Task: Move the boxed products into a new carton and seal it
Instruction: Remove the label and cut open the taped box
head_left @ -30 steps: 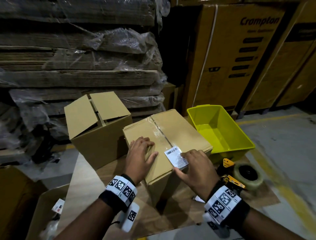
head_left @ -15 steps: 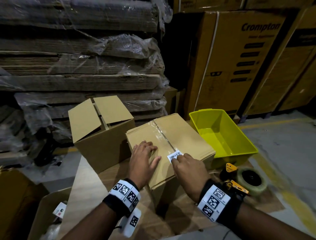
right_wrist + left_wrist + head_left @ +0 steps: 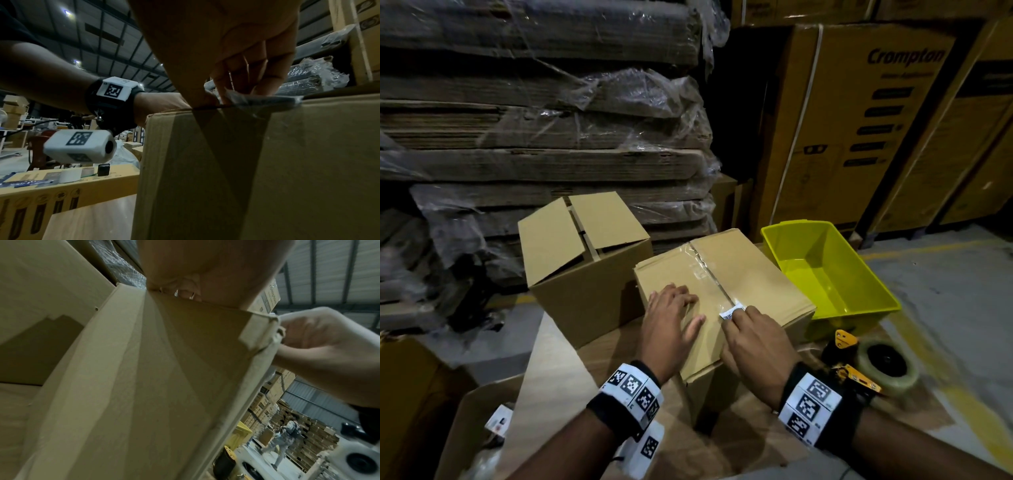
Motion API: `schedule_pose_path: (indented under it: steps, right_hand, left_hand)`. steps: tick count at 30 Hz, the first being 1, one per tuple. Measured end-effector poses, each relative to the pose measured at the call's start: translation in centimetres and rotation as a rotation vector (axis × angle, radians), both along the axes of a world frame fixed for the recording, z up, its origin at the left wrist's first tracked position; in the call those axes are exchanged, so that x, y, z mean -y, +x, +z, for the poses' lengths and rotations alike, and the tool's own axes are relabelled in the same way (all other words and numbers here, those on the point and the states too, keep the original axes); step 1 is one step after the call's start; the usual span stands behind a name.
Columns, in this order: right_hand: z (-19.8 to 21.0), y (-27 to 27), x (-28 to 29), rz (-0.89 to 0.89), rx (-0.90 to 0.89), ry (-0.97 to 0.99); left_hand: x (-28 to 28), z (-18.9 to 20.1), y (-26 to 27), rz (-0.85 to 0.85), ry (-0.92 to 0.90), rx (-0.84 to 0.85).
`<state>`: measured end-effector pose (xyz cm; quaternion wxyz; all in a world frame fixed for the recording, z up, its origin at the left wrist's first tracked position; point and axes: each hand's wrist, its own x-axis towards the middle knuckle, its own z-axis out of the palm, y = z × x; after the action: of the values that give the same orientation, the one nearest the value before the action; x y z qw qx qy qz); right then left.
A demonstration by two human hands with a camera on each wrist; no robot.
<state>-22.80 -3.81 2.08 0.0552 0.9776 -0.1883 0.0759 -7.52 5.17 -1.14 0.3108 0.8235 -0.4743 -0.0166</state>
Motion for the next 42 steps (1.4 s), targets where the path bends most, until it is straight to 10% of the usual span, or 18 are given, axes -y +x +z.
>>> schedule_pose_path:
  steps: [24,42]
  right_hand:
    - [0.3,-1.5,1.1,-0.165,0.471,0.201]
    - [-4.2,-12.8,1.7,-0.491,0.955,0.854]
  left_hand:
    - [0.5,1.3,0.5,-0.203,0.316,0.138]
    - [0.3,0.8,0.2,-0.201,0.245,0.142]
